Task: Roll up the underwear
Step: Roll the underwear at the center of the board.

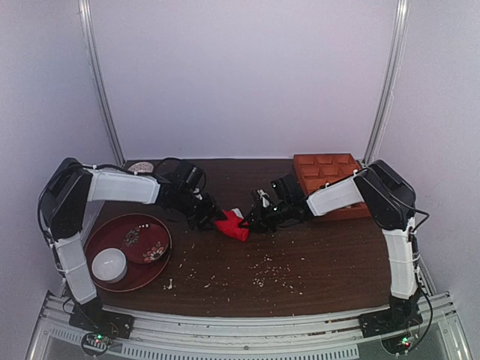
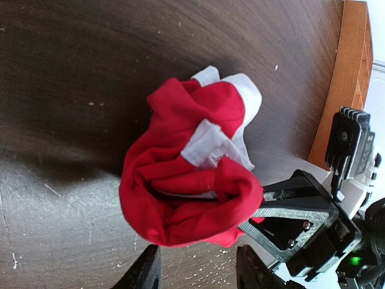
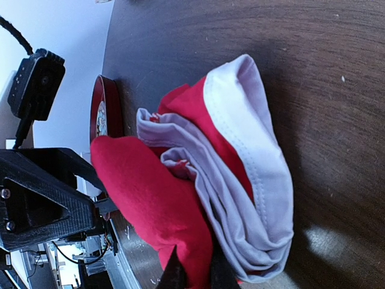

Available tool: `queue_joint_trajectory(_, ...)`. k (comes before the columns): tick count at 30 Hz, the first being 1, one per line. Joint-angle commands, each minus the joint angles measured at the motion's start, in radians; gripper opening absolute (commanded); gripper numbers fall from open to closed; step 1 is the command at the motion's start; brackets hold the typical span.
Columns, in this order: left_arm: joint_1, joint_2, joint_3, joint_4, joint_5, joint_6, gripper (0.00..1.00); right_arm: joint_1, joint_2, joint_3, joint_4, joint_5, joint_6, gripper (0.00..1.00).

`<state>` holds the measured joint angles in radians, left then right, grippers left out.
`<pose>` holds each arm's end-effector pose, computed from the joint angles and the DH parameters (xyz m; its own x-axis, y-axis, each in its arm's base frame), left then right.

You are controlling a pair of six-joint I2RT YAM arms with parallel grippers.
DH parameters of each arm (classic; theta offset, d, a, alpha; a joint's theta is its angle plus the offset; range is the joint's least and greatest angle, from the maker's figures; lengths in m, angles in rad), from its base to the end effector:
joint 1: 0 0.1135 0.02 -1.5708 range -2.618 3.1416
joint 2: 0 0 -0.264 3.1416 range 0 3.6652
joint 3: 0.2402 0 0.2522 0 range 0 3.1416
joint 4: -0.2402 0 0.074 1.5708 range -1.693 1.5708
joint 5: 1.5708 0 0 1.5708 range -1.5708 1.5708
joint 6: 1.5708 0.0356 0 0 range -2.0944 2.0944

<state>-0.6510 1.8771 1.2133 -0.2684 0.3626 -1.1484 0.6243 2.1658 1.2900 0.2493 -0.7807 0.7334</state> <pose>0.3053 -0.2485 0.1754 -0.9320 -0.3620 0.0154 -0.2814 0.6962 -0.6604 0.3516 0.2842 0.1242 -0.9410 -0.0918 -0.3256 -0.3337 0.4101 0.8488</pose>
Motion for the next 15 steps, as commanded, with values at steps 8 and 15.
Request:
queue_joint_trajectory(8, -0.005, 0.045, 0.015, -0.091, -0.037, -0.095, 0.47, -0.005, 0.017, 0.008, -0.091, 0.040, -0.035, 0.00)
queue_joint_trajectory(15, -0.015, 0.027, -0.006, -0.065, -0.081, -0.147, 0.51, -0.005, 0.017, 0.009, -0.086, 0.035, -0.042, 0.00)
